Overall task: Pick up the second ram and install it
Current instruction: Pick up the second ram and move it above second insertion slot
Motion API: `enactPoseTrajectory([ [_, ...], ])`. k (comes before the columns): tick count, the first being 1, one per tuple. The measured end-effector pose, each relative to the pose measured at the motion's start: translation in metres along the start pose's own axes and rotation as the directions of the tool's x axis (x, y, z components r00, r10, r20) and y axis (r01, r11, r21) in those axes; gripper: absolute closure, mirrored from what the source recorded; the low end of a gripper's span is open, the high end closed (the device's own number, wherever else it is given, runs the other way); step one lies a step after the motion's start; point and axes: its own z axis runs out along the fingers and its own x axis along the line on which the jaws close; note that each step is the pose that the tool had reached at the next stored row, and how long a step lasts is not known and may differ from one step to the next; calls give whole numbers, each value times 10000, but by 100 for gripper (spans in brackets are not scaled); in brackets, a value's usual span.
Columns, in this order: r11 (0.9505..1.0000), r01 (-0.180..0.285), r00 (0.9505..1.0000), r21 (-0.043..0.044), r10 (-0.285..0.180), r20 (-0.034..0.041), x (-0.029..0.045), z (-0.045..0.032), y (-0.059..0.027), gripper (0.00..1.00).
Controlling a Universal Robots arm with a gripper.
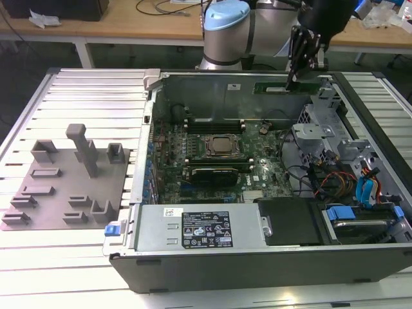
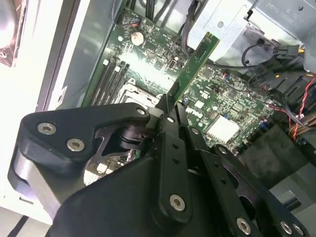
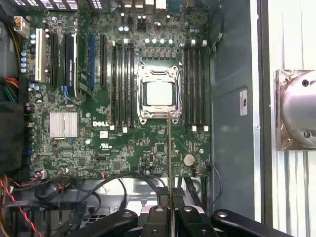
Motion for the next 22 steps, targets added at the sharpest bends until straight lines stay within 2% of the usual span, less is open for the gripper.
enactPoseTrajectory([
  [3,10000,1,10000,1,-1,1,-12,23,2,89],
  [5,10000,-1,10000,1,1,1,-11,28,70,89],
  [6,10000,0,10000,0,0,0,24,36,114,89],
  [7,10000,-1,10000,0,1,-1,90,42,149,89],
  [11,10000,-1,10000,0,1,-1,391,76,282,89],
  [12,10000,-1,10000,0,1,2,466,91,338,89],
  [13,10000,1,10000,0,-1,0,507,101,403,89],
  [16,10000,0,10000,0,0,1,565,117,533,89],
  [17,10000,0,10000,0,0,1,610,130,639,89],
  [18,10000,-2,10000,0,2,-1,652,138,693,89],
  [19,10000,-1,10000,0,1,0,707,147,724,89],
  [22,10000,9,10000,-1,-9,-1,717,148,727,89],
])
